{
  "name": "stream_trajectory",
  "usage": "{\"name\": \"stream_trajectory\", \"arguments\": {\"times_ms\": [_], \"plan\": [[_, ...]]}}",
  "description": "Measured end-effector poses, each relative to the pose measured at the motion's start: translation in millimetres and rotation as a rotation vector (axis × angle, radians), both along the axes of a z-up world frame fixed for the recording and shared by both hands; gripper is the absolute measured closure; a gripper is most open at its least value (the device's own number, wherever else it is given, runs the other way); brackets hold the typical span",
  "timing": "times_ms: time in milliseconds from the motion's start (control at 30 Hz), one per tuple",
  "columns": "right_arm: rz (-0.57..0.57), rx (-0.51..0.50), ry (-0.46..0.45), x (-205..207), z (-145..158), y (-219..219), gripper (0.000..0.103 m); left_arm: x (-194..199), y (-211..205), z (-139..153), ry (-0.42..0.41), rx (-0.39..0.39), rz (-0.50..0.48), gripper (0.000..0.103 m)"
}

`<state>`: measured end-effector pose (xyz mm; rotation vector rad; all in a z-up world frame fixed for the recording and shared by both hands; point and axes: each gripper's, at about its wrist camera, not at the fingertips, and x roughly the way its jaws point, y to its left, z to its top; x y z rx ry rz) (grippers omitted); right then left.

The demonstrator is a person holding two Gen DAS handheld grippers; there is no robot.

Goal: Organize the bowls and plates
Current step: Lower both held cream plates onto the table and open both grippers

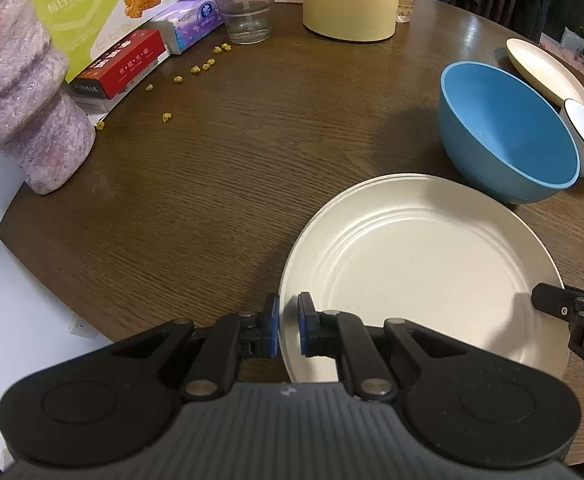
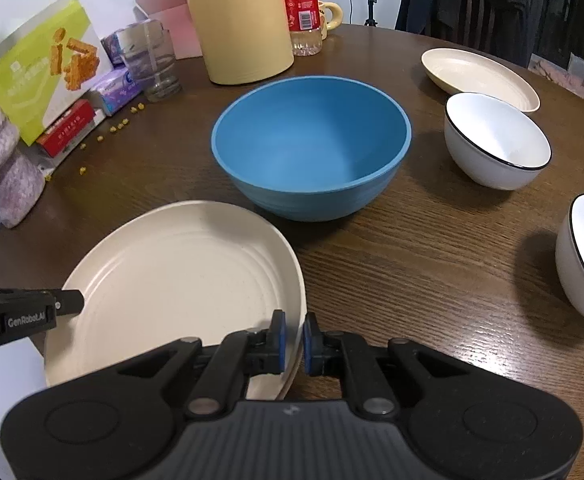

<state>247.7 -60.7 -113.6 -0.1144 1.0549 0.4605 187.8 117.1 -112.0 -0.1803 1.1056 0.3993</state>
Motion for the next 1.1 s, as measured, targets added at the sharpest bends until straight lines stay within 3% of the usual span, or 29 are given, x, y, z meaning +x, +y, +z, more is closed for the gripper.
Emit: {"name": "stream_trajectory", "arguments": {"times_ms": [233, 700, 1100], "plan": [[0.012, -0.025, 0.011, 3, 0, 4, 0.093, 1, -1, 0, 0.001, 0.009, -0.001, 0.094], [-0.008, -0.070, 0.166, 36, -3, 15, 0.093, 17, 3, 1, 0.085, -0.027, 0.020, 0.094], [0.012, -0.101, 0.113, 29, -6, 22, 0.093, 21, 2, -4, 0.076, 0.010, 0.013, 0.094]]}}
